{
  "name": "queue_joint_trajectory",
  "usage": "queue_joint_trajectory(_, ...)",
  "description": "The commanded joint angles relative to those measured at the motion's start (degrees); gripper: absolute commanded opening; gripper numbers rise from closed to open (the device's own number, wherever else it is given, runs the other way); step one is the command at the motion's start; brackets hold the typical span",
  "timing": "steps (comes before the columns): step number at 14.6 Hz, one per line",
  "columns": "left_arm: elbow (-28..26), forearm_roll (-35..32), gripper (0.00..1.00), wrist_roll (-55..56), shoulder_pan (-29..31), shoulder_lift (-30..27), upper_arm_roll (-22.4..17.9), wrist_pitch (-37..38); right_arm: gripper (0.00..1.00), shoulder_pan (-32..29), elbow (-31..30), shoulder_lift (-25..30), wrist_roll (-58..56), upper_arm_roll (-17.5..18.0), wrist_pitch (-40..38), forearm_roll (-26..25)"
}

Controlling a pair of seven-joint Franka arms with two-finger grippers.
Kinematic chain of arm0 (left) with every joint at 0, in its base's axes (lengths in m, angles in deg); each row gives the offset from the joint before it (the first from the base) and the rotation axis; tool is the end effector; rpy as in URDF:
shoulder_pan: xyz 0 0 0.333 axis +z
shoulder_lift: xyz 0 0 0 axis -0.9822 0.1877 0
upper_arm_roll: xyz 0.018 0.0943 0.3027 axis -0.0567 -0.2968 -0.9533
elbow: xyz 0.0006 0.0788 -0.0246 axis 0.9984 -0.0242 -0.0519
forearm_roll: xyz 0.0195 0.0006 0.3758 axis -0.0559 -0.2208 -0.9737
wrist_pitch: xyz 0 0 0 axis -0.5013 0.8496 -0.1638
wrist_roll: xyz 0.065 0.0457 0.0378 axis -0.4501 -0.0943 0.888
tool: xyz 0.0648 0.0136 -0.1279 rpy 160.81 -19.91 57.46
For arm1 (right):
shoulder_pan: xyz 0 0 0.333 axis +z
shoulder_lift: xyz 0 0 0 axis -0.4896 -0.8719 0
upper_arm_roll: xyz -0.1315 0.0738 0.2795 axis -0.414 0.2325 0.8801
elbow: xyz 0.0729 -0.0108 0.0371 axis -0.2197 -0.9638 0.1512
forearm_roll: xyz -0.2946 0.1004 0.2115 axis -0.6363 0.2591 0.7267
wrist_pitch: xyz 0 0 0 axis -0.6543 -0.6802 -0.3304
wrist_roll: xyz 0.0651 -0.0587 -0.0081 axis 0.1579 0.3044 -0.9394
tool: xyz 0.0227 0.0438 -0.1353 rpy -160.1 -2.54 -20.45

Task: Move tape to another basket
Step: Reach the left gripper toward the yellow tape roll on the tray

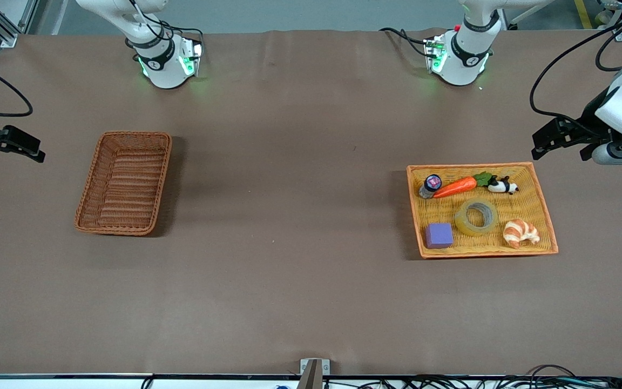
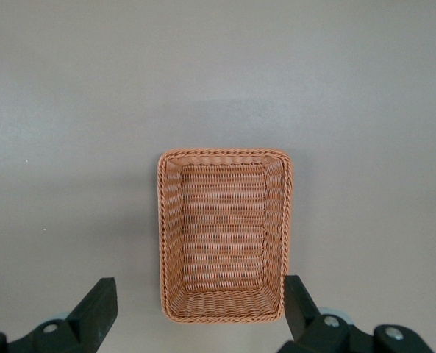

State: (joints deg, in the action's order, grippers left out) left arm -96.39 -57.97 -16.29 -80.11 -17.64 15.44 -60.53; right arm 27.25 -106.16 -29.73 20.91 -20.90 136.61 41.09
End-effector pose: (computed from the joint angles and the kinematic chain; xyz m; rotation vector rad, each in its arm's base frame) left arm 0.5453 -0.0647 0.5835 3.1126 -0.0365 0.0982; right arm 0.5448 -0.0426 0.5736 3.1340 -0.0644 -0.0161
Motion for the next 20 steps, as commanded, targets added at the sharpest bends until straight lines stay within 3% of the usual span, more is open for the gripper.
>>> queue_joint_trajectory(1, -1.29, -0.93, 1.0, 0.04, 0.84, -1.53, 0.95, -0.92, 1.0, -1.71, -1.19, 1.56, -1.13, 0.21, 0.12, 1.25)
queue_joint_trajectory(9, -1.99, -1.11, 1.0, -0.39, 1.11, 0.66, 0.33, -1.27, 1.0, -2.33, -0.84, 1.56, -1.75, 0.39, 0.03, 1.43)
queue_joint_trajectory(14, -9.72, -1.19, 1.0, -0.83, 1.99, 4.17, 0.24, -7.69, 1.0, -3.29, -1.1, 1.64, -2.8, 0.65, 0.12, 1.52)
queue_joint_trajectory(20, -21.4, -1.19, 1.0, -1.72, 2.16, 12.16, -0.37, -26.47, 1.0, -4.09, -0.92, 1.82, -2.8, 1.0, 0.03, 1.61)
